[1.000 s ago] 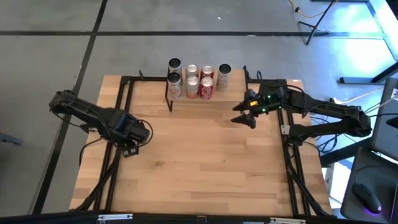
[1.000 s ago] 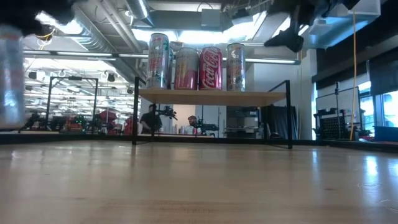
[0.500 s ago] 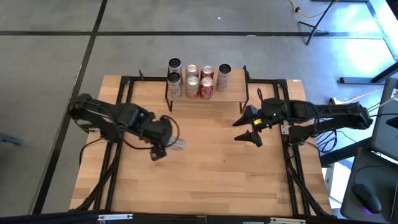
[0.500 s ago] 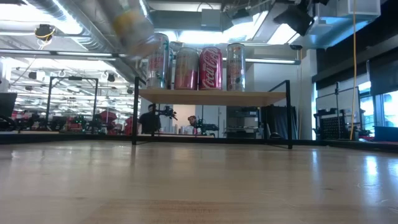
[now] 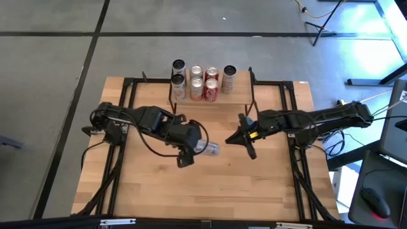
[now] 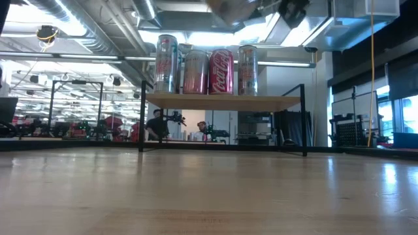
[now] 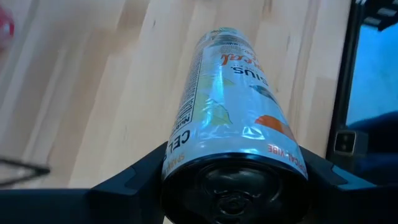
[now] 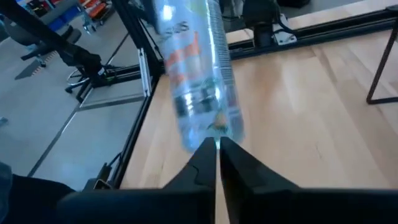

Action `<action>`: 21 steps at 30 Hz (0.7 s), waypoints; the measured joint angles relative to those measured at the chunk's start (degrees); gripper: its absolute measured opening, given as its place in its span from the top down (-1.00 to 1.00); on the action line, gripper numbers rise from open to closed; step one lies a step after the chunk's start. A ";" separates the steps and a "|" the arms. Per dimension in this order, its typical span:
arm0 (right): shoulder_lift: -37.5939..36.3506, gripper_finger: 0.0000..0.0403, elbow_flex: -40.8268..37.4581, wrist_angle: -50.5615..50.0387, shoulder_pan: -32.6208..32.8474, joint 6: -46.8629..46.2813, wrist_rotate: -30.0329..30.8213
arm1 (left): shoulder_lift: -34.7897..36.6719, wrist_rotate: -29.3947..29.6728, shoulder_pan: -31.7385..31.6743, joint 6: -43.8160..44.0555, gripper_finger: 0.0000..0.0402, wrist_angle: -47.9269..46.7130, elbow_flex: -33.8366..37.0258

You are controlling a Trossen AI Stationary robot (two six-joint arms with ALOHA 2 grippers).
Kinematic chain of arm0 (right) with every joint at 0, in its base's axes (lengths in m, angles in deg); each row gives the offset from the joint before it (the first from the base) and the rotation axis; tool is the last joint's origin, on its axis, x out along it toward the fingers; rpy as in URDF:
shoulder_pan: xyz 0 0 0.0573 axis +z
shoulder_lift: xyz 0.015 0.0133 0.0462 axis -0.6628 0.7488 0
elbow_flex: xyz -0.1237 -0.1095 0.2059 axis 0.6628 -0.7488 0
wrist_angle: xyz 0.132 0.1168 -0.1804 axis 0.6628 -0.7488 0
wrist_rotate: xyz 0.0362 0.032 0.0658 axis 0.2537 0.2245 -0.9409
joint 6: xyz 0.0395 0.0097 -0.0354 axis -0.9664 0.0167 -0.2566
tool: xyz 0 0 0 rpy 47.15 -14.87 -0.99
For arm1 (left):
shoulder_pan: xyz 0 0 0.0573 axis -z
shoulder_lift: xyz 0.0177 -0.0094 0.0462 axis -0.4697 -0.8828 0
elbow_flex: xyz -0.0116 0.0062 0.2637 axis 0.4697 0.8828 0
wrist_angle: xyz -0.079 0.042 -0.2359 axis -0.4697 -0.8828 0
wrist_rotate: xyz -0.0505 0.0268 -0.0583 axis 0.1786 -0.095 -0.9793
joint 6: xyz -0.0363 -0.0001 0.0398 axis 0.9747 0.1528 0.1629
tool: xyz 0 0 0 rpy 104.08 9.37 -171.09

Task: Place canned beverage on shelf
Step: Put the white soda can aligned with the other white soda can on the shelf

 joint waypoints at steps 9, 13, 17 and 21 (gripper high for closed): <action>6.72 0.86 0.10 3.83 0.13 0.11 -0.57 | -0.90 3.62 0.13 -2.17 -0.13 5.89 -0.08; 8.33 0.97 0.11 4.10 0.59 0.25 0.67 | -0.90 6.55 0.09 -1.95 -0.13 7.47 -0.03; 9.27 0.98 0.07 3.84 0.59 0.26 1.00 | -1.62 7.49 -0.23 -2.24 -0.13 9.29 -0.03; 9.39 0.97 -0.07 3.50 0.52 0.39 2.50 | -2.50 8.01 -1.08 -2.89 -0.13 9.69 -0.03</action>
